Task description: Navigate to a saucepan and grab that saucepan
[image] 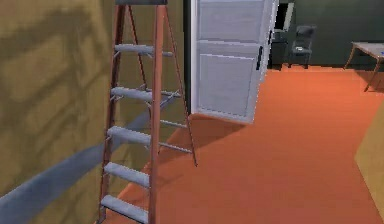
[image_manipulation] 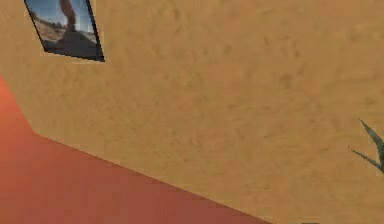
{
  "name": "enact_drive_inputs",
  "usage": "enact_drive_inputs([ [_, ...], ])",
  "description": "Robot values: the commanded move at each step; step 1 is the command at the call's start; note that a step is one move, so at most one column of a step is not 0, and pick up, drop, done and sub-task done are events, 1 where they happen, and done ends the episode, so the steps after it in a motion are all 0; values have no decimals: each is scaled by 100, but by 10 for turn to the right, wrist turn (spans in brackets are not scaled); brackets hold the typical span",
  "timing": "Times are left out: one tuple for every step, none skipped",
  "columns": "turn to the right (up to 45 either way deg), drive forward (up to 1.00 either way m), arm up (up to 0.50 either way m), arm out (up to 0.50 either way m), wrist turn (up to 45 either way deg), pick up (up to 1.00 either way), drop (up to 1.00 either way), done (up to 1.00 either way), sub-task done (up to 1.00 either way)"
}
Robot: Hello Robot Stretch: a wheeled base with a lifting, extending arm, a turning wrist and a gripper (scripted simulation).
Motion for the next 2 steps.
enact_drive_inputs([
  [-450, 0, 0, 0, 0, 0, 0, 0, 0],
  [-240, 0, 0, 0, 0, 0, 0, 0, 0],
])
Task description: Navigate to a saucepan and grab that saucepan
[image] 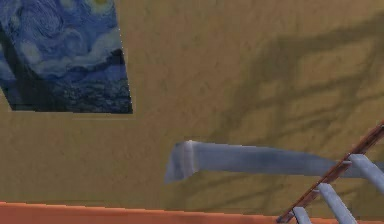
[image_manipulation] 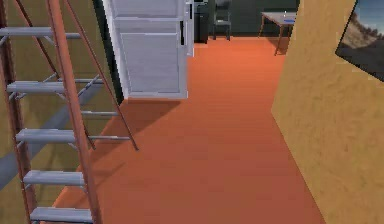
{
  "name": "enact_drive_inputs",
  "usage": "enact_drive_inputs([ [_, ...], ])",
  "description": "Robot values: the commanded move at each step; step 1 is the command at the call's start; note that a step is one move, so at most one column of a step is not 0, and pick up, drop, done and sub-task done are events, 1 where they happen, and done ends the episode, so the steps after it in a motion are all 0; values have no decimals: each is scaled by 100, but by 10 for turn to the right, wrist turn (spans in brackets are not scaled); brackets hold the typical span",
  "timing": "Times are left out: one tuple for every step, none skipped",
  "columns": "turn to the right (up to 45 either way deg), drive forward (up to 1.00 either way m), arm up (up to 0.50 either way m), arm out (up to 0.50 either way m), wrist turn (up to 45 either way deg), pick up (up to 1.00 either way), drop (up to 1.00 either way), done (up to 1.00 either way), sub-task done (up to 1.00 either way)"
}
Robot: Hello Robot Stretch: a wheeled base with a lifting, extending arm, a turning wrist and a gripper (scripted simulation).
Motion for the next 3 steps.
enact_drive_inputs([
  [0, 5, 0, 0, 0, 0, 0, 0, 0],
  [-270, 0, 0, 0, 0, 0, 0, 0, 0],
  [0, 25, 0, 0, 0, 0, 0, 0, 0],
])
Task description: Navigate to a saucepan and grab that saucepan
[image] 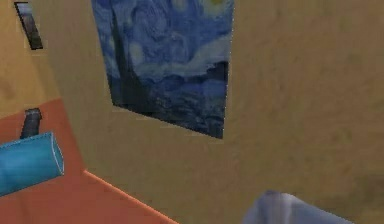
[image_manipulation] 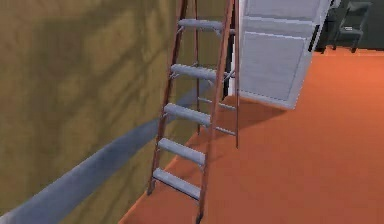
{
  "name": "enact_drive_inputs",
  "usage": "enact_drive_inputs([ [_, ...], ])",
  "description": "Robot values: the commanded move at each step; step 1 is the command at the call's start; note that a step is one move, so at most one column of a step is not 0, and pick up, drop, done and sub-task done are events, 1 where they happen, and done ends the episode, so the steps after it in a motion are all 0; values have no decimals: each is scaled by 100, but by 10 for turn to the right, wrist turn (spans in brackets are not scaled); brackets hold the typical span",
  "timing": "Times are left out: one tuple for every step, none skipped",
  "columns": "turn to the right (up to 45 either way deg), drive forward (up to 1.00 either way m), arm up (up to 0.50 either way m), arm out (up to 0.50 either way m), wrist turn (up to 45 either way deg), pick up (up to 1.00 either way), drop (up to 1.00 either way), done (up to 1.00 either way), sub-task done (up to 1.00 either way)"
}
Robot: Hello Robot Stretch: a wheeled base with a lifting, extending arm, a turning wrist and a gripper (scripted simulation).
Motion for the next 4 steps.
enact_drive_inputs([
  [-450, 0, 0, 0, 0, 0, 0, 0, 0],
  [-30, 0, 0, 0, 0, 0, 0, 0, 0],
  [0, 100, 0, 0, 0, 0, 0, 0, 0],
  [0, 90, 0, 0, 0, 0, 0, 0, 0],
])
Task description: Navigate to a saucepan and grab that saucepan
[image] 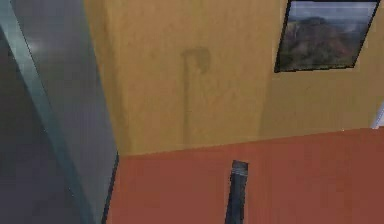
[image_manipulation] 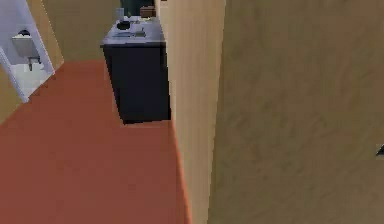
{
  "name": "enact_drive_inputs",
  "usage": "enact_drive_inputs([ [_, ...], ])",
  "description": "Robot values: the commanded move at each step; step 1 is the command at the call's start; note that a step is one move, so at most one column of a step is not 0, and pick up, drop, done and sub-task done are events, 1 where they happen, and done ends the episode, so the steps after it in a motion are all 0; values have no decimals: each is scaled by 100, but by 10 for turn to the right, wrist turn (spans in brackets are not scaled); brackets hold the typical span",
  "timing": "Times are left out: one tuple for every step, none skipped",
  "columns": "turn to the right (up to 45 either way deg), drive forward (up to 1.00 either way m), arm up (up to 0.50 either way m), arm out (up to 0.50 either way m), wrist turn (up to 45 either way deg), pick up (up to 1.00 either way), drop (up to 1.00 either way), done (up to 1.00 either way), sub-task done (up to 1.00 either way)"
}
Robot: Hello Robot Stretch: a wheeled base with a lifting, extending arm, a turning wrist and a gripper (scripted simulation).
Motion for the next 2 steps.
enact_drive_inputs([
  [300, 0, 0, 0, 0, 0, 0, 0, 0],
  [0, 35, 0, 0, 0, 0, 0, 0, 0],
])
